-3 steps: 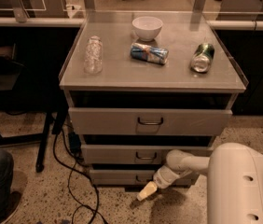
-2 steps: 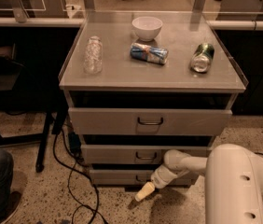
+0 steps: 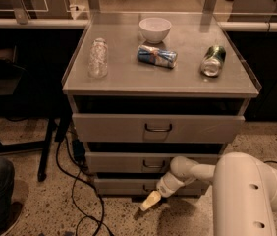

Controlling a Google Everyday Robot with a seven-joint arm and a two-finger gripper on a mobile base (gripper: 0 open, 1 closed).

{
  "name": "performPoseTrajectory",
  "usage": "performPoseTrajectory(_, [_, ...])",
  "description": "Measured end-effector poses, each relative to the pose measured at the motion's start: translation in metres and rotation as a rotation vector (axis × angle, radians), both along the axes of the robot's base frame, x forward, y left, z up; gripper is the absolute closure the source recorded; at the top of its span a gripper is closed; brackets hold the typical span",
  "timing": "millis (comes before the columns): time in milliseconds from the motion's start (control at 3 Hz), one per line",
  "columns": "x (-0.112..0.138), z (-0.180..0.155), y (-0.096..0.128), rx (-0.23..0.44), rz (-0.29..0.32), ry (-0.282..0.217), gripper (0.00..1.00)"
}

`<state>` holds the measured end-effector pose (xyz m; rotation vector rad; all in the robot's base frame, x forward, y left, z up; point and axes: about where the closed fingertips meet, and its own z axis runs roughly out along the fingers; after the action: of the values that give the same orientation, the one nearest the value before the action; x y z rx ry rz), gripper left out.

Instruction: Open bottom drawer

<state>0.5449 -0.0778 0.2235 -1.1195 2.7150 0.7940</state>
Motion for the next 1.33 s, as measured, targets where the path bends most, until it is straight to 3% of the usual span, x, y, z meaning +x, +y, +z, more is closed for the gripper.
performPoseTrajectory(333, [-0.015, -0.019, 0.011, -0.012, -0.012, -0.031, 0.00])
performPoseTrajectory(667, [-0.015, -0.019, 0.011, -0.012, -0.012, -0.032, 0.00])
performPoseTrajectory(1000, [0.009, -0.014, 0.021, -0.006, 0.027, -0.081, 0.00])
performPoseTrajectory(1333, [0.009, -0.014, 0.021, -0.005, 0.026, -0.082, 0.00])
